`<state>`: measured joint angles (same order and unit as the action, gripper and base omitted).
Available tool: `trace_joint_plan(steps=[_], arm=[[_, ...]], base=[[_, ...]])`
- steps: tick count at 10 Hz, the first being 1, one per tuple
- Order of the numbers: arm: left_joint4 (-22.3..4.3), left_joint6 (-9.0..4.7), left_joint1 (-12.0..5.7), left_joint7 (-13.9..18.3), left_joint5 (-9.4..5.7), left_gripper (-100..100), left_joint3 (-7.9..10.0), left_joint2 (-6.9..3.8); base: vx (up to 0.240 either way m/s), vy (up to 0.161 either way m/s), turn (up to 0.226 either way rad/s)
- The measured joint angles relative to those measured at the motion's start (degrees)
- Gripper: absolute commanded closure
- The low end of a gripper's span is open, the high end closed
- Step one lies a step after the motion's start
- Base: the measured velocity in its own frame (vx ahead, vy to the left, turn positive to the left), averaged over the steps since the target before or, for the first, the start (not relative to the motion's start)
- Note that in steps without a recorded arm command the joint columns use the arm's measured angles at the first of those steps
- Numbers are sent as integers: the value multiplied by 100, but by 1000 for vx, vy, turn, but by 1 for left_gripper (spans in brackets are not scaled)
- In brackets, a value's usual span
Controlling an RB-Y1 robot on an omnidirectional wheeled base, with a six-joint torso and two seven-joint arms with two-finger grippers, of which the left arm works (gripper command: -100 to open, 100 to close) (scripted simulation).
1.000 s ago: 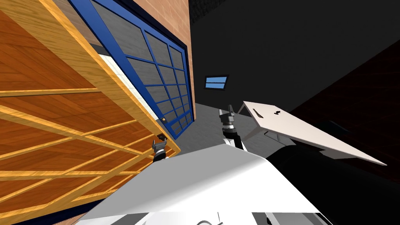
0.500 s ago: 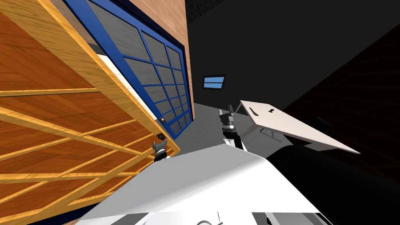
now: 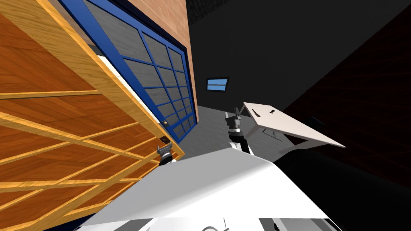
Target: Pull the door open
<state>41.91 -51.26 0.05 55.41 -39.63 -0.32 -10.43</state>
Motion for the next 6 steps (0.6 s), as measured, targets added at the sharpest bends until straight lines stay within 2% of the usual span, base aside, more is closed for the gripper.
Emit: trace_joint_plan(steps=[3,6], arm=[[96,0,13,486,-291,-100,-54,79],[144,-14,13,864,-521,-100,-101,142]], base=[[-87,13,-86],[-79,-3,-70]])
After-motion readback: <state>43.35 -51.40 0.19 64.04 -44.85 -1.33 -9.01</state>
